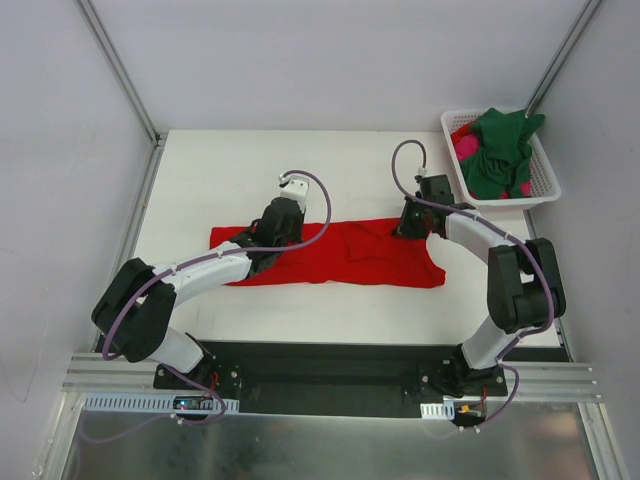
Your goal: Fold and stack the t-shirts
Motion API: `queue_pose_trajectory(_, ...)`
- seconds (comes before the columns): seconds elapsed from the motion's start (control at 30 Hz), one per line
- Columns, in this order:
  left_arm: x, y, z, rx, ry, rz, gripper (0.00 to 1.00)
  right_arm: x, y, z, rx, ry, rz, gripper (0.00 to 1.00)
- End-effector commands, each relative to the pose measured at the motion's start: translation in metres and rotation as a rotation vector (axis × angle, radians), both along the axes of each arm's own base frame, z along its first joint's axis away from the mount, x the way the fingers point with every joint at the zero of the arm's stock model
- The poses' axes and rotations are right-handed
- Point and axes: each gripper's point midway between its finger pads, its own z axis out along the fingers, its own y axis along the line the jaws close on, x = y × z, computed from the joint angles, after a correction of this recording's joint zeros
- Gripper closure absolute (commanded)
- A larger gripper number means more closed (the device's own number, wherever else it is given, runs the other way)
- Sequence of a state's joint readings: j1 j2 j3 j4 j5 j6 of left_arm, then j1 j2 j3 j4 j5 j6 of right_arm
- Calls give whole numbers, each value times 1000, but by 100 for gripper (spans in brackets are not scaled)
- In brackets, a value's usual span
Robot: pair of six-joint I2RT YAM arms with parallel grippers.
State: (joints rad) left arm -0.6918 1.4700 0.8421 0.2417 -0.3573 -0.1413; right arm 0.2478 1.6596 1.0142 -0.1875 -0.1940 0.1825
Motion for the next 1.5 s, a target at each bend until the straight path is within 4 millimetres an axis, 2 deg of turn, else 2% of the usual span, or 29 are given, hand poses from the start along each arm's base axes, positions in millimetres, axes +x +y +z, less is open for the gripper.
queue_pose_trajectory(0.0, 7, 0, 11, -20, -30, 3, 100, 17, 7, 16, 17, -52, -6, 99)
queue_pose_trajectory(0.4, 7, 2, 11, -20, -30, 10, 100, 21, 8, 26, 22, -65, -3, 99)
queue_pose_trajectory(0.63, 5, 3, 8, -23, -24, 12, 100, 16, 7, 28, 19, -62, 2, 99)
queue_pose_trajectory(0.67, 5, 3, 7, -23, -21, 11, 100, 15, 6, 27, 19, -59, 2, 97)
queue_pose_trajectory(0.8, 4, 4, 4, -24, -16, 15, 100, 14, 6, 27, 13, -60, 7, 80)
queue_pose_trajectory(0.93, 5, 4, 6, -26, -19, 16, 100, 14, 9, 25, 24, -51, 15, 76)
queue_pose_trajectory(1.2, 4, 4, 3, -22, -12, 13, 100, 11, 9, 21, 30, -45, 14, 76)
queue_pose_trajectory(1.33, 4, 4, 5, -24, -16, 15, 100, 10, 16, 23, 55, -44, 40, 76)
queue_pose_trajectory(1.43, 5, 5, 5, -22, -18, 19, 100, 7, 19, 21, 59, -33, 57, 81)
queue_pose_trajectory(1.47, 4, 5, 4, -21, -16, 19, 100, 6, 20, 18, 56, -24, 59, 90)
